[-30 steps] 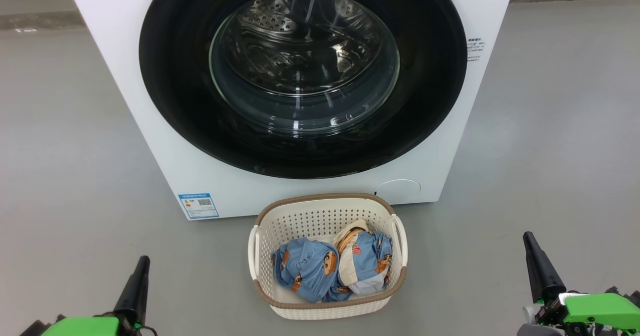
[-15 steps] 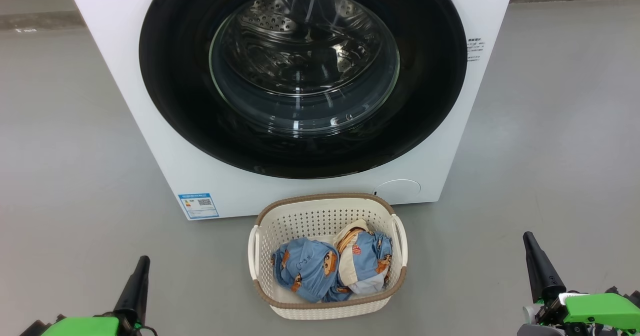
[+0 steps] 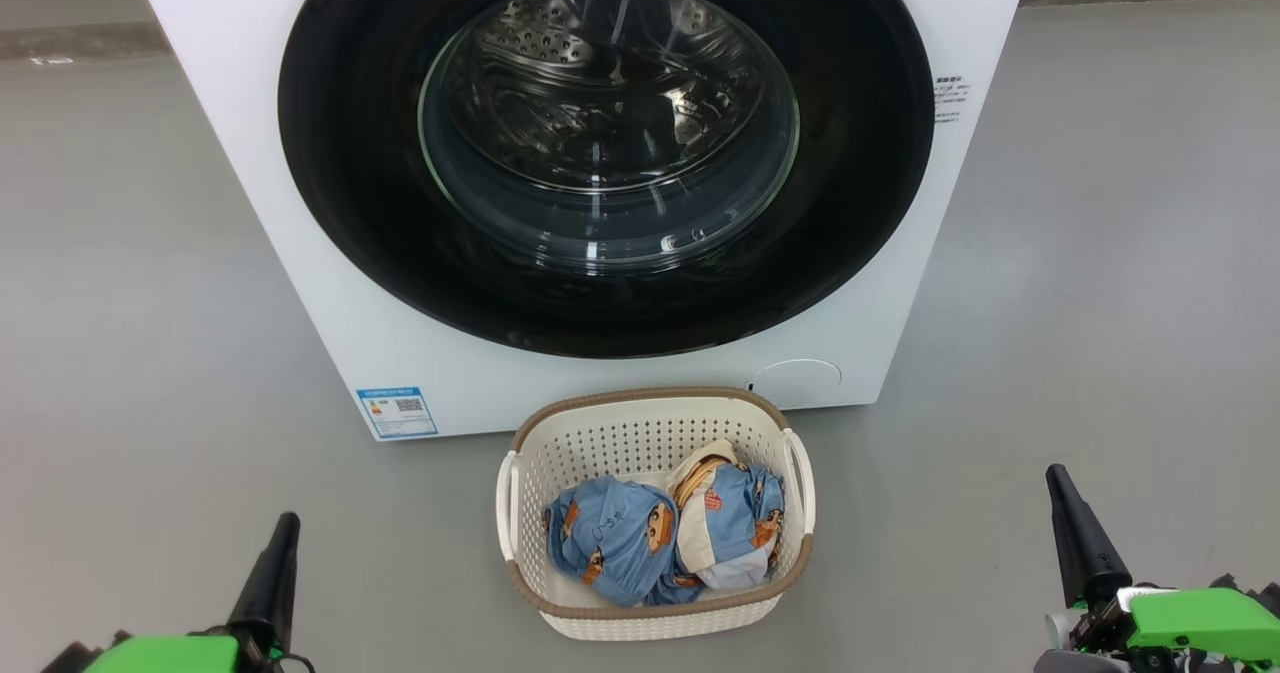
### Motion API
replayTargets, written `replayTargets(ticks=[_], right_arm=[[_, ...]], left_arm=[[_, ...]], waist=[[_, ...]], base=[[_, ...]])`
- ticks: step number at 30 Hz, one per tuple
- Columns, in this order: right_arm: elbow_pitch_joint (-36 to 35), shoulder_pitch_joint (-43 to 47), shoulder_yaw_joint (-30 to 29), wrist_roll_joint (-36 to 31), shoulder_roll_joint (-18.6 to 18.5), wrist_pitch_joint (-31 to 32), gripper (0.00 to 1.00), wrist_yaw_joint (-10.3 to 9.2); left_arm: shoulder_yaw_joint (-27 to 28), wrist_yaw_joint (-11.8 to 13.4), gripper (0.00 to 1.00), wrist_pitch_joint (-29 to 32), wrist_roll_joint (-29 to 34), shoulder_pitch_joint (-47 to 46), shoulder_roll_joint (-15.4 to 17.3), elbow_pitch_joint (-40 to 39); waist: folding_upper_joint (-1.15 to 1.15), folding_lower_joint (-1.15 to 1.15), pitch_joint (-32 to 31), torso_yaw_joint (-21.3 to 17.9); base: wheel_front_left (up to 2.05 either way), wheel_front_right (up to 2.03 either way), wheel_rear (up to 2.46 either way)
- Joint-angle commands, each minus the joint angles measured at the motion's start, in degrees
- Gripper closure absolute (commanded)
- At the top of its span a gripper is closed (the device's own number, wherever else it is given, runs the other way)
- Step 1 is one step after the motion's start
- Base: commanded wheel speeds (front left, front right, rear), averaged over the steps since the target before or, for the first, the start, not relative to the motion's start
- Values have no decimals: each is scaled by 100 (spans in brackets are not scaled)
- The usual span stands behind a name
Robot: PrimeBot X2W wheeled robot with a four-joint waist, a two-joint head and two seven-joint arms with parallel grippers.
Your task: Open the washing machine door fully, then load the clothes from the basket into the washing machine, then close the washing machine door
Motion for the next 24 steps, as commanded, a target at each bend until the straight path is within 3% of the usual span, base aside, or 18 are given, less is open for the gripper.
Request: replayTargets(ticks=[1,8,12,24], right_arm=[[0,0,0,0,0,0,0,0],[298,187,33,2,70,-44,0,0],[276,183,86,-33,63,-111,0,1],[255,139,210,-508,24,-317,0,1]], left_arm=[[0,0,0,0,0,0,0,0],[-40,1,0,-43,6,220,-120,258],[-55,0,0,-109,52,225,-105,207],[-74,-2,0,-317,478,246,-35,55]], waist=[[0,0,0,0],[0,1,8,2],[0,13,-7,9],[0,1,8,23]], base=[[0,0,0],[0,0,0],[0,0,0],[0,0,0]])
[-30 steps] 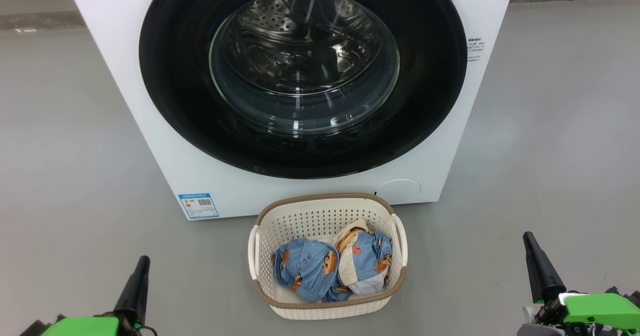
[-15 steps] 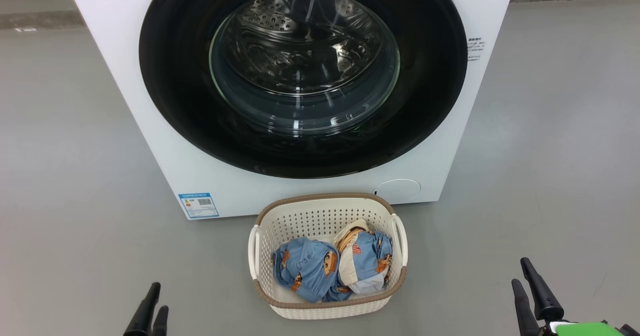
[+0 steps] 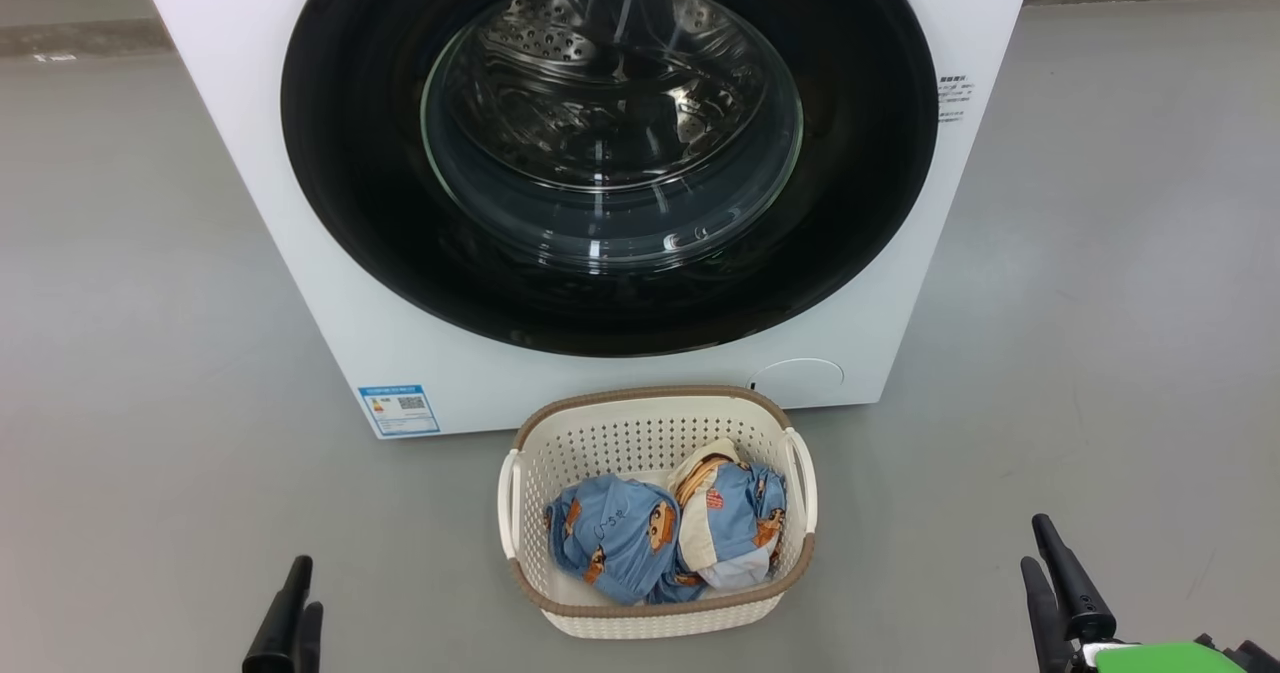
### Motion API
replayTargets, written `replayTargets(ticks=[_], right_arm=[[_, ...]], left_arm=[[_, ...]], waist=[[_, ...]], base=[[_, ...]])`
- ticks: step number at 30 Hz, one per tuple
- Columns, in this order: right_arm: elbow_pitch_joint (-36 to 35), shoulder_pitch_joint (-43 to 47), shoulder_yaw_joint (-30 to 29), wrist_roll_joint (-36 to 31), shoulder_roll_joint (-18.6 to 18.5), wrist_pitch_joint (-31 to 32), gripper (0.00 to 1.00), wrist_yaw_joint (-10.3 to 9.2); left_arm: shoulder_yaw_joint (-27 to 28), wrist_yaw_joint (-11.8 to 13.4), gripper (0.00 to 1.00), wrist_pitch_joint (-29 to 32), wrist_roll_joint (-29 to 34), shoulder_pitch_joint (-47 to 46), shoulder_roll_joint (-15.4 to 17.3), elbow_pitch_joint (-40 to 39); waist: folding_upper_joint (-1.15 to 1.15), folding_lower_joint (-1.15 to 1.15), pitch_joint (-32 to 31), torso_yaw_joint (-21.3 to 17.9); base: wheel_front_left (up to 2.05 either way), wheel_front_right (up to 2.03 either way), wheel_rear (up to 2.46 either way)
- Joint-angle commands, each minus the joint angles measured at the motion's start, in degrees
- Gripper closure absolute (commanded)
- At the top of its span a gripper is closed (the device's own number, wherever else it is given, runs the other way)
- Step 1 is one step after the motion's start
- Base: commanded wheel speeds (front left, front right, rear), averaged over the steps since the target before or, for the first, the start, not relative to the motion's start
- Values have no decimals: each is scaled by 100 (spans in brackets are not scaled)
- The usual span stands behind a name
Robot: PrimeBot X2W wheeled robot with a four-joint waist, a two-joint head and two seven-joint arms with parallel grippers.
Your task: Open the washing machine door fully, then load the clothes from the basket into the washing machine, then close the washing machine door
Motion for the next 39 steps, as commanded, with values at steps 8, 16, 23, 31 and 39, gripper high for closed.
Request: replayTargets(ticks=[8,16,23,31,39], right_arm=[[-129,-231,131,-724,-78,-187,0,2],[-107,-282,186,-1350,-89,-304,0,3],[-150,-319,305,-2017,-128,-421,0,3],[-157,-333,397,-2734,-162,-555,0,4],[-146,-374,497,-3349,-188,-689,0,5]], left_arm=[[7,-9,0,-184,702,-124,171,-282],[5,-11,0,-302,1284,-115,186,-345],[8,-12,0,-420,1954,-102,203,-431],[5,-13,0,-554,2548,-81,200,-511],[-6,-14,0,-689,3137,-80,229,-581]], waist=[[0,-1,10,13],[0,-1,18,25],[0,-1,21,37],[0,-1,30,45],[0,-1,52,45]], base=[[0,0,0],[0,0,0],[0,0,0],[0,0,0],[0,0,0]])
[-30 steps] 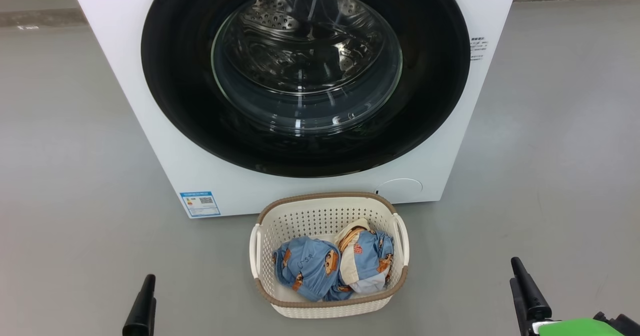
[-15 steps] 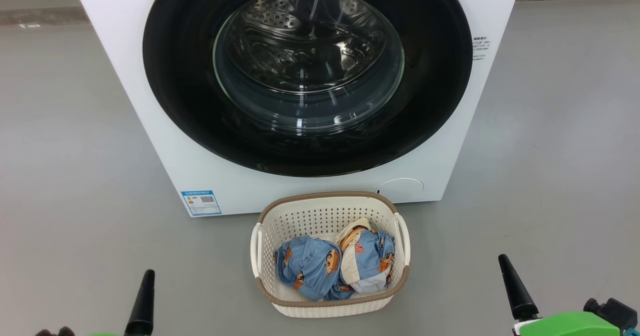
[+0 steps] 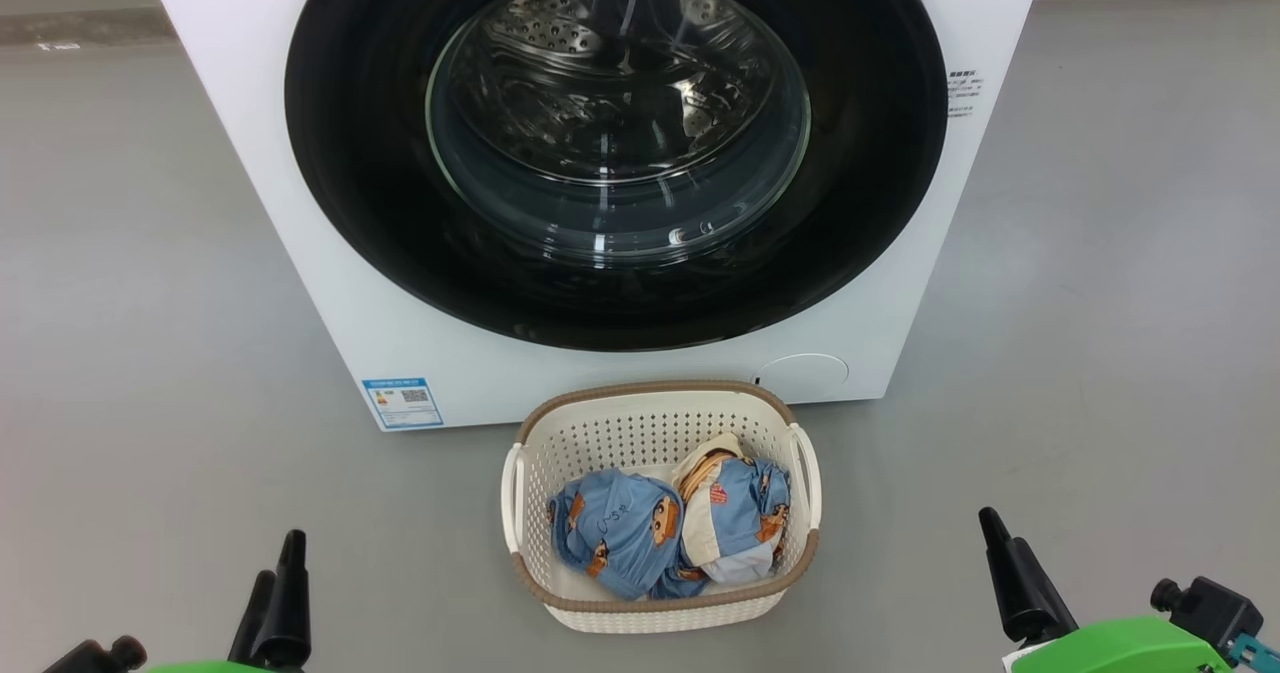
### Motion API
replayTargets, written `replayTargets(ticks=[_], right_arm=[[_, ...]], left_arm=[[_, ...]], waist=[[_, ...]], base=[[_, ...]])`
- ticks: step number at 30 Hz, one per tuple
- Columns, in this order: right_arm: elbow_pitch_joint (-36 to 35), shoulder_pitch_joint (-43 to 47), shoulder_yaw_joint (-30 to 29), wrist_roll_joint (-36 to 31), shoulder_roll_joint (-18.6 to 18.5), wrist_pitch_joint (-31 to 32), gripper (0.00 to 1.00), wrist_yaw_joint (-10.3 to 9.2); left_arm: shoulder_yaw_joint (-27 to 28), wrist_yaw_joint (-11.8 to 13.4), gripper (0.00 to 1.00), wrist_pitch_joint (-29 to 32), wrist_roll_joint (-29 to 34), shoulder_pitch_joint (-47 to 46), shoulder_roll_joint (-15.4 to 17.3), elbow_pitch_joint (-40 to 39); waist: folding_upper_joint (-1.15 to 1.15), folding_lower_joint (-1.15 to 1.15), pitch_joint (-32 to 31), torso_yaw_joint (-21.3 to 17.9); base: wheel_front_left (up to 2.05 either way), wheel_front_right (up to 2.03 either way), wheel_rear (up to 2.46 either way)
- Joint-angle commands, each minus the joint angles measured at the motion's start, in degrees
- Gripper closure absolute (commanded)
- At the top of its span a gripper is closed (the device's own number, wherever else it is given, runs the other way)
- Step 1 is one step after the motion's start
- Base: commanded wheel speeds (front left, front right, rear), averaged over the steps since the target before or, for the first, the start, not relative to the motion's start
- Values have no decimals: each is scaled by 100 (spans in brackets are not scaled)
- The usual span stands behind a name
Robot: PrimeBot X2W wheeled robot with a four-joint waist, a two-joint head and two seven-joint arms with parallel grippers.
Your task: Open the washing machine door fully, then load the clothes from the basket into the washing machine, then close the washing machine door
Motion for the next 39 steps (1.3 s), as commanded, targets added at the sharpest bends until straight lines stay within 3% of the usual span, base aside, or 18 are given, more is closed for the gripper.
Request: replayTargets(ticks=[1,39], right_arm=[[-141,-284,115,-223,-73,-82,0,5],[-177,-404,388,-3107,-204,-718,0,8]], left_arm=[[85,-13,0,-78,233,-85,117,-197],[14,-19,0,-717,2857,-61,301,-498]], waist=[[0,0,4,0],[0,-1,92,18]], base=[[0,0,0],[0,0,0]])
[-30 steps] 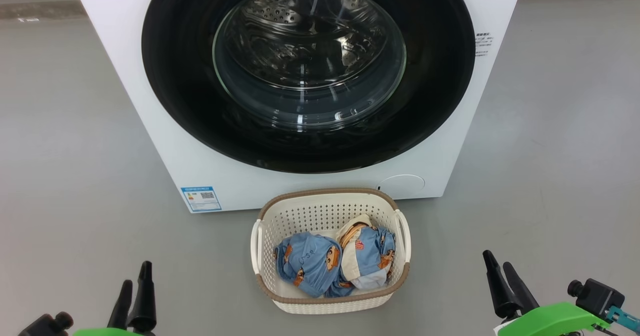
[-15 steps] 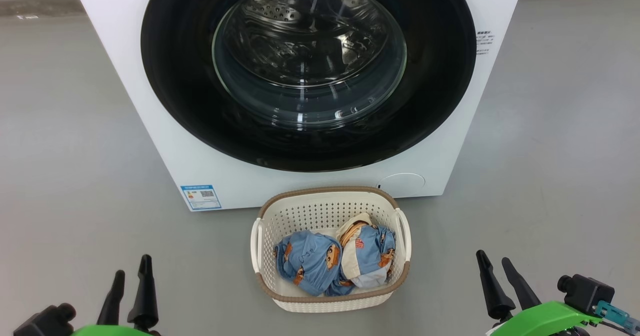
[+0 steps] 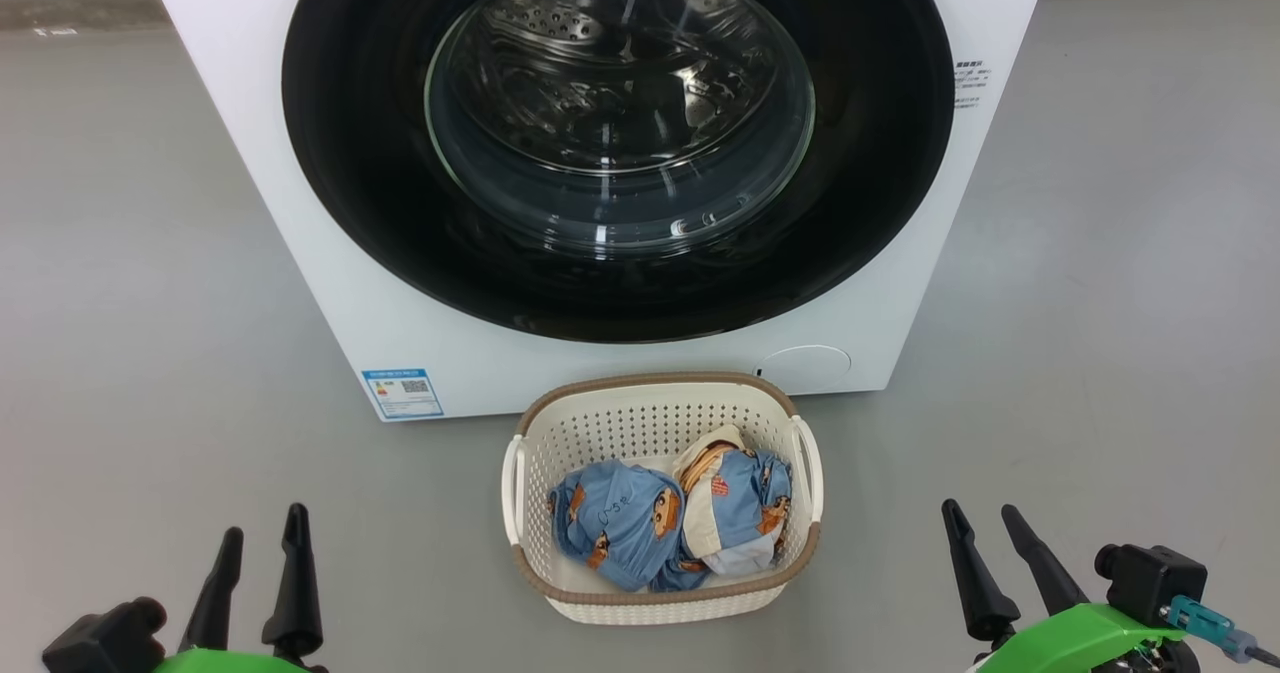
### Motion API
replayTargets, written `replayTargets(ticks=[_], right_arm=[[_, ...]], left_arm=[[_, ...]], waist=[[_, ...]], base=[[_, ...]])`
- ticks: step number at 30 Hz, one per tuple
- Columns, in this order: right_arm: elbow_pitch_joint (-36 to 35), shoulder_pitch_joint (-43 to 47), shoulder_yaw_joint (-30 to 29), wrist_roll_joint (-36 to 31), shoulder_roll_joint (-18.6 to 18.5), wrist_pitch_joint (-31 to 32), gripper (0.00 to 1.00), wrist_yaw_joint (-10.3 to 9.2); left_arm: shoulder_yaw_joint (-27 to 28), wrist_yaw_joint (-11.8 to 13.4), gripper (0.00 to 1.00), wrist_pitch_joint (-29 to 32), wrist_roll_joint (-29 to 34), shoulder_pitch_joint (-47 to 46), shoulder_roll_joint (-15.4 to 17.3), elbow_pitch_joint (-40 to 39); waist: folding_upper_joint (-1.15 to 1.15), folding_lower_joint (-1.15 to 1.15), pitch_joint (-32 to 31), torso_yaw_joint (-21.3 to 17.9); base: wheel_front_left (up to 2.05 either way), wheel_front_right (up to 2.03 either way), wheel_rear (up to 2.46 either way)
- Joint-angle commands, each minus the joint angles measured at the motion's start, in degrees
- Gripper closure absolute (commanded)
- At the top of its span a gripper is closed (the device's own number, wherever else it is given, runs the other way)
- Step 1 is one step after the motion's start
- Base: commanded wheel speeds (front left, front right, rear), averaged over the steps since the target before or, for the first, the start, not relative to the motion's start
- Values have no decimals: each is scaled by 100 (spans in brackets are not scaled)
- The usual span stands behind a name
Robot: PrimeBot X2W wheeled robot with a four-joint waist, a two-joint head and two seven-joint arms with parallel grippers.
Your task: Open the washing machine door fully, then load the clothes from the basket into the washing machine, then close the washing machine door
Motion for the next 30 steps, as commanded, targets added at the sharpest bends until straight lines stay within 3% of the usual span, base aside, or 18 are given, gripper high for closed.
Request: replayTargets(ticks=[1,30], right_arm=[[-167,-283,122,-238,-81,-98,0,7],[-415,-120,-235,-2171,-99,-567,0,9]], left_arm=[[106,-12,0,-99,222,-66,158,-193],[65,-16,0,-570,1984,19,283,-298]], waist=[[0,0,8,1],[0,0,-31,22]], base=[[0,0,0],[0,0,0]])
